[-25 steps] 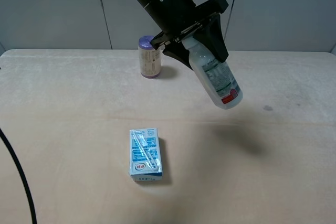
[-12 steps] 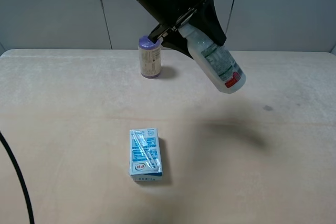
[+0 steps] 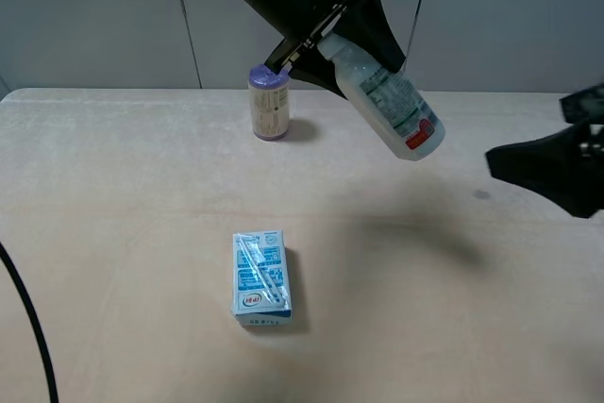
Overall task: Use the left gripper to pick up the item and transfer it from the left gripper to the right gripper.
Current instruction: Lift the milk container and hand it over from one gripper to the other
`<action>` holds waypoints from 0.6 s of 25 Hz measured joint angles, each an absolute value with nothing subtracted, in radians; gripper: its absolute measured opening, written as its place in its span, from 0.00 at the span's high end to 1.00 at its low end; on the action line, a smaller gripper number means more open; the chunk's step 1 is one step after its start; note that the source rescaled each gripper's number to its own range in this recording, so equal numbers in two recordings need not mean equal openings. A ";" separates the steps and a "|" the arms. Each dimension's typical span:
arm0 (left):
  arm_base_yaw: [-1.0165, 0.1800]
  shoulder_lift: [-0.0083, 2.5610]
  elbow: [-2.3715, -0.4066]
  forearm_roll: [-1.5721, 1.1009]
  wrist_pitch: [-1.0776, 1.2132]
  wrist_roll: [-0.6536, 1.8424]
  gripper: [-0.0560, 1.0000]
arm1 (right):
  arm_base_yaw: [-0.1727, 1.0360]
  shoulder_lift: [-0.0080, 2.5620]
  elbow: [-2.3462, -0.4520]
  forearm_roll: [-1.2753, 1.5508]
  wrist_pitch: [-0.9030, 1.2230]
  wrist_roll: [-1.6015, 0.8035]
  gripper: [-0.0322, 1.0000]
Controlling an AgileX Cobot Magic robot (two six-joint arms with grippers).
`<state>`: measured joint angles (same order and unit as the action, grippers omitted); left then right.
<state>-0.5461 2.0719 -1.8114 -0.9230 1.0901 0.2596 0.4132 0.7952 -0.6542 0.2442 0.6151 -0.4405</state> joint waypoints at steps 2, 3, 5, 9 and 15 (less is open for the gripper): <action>-0.546 2.072 -1.811 -0.930 1.090 0.262 0.94 | 0.454 0.894 -0.679 0.244 0.574 -0.460 0.00; -0.546 2.072 -1.811 -0.931 1.090 0.263 0.94 | 0.469 0.931 -0.691 0.244 0.555 -0.465 0.00; -0.546 2.072 -1.811 -0.932 1.090 0.264 0.94 | 0.482 1.011 -0.724 0.244 0.524 -0.476 0.00; -0.546 2.072 -1.811 -0.933 1.090 0.264 0.94 | 0.484 1.123 -0.792 0.244 0.478 -0.508 0.00; -0.546 2.072 -1.811 -0.940 1.090 0.266 0.94 | 0.484 1.227 -0.846 0.270 0.438 -0.562 0.00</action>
<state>-0.5461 2.0719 -1.8114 -0.9399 1.0905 0.2663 0.4843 1.2271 -0.8465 0.2701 0.4381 -0.5616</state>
